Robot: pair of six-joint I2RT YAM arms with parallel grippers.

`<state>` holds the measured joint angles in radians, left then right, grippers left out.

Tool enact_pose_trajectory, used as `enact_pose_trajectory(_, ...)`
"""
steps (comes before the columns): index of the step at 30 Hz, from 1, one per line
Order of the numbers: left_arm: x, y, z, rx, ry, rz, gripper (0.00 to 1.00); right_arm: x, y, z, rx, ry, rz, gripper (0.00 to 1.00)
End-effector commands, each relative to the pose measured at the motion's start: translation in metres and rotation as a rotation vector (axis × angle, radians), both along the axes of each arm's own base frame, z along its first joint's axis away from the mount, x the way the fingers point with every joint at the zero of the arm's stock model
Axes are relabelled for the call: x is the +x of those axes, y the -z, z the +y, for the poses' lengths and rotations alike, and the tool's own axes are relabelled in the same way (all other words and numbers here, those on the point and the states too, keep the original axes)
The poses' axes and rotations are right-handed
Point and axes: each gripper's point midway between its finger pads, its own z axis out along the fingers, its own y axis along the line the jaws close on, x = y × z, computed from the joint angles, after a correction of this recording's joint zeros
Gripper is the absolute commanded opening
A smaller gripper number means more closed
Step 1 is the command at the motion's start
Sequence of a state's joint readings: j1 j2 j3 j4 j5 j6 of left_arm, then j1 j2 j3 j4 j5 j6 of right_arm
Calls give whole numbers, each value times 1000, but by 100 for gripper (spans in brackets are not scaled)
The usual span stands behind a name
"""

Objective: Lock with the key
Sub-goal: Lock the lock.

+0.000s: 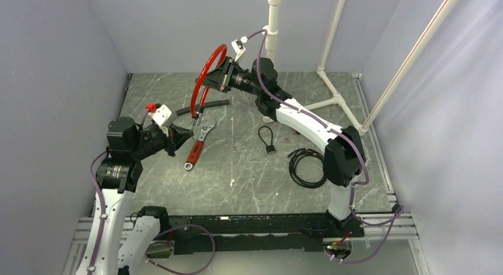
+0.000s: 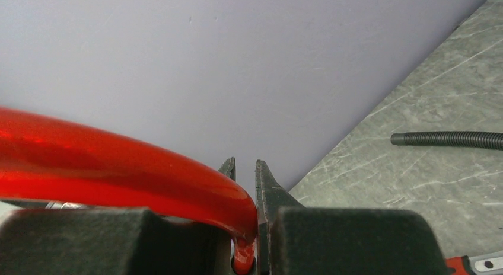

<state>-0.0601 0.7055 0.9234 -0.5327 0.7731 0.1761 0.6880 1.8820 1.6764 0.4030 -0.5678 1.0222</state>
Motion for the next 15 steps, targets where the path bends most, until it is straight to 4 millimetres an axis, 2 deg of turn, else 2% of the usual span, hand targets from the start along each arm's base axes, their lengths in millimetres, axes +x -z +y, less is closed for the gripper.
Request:
enact_pose_trajectory(1, -22, 45, 1, -75, -85, 299, 0, 40, -119, -49, 286, 297, -207, 0)
enact_pose_trajectory(7, -20, 62, 13, -34, -162, 311, 0, 49, -132, -50, 328, 363, -246, 0)
enact_pose_trajectory(12, -20, 56, 18, -31, -198, 244, 0, 49, -143, -49, 340, 356, -296, 0)
enact_pose_trajectory(15, -7, 50, 31, -28, -300, 220, 0, 40, -134, -44, 306, 321, -313, 0)
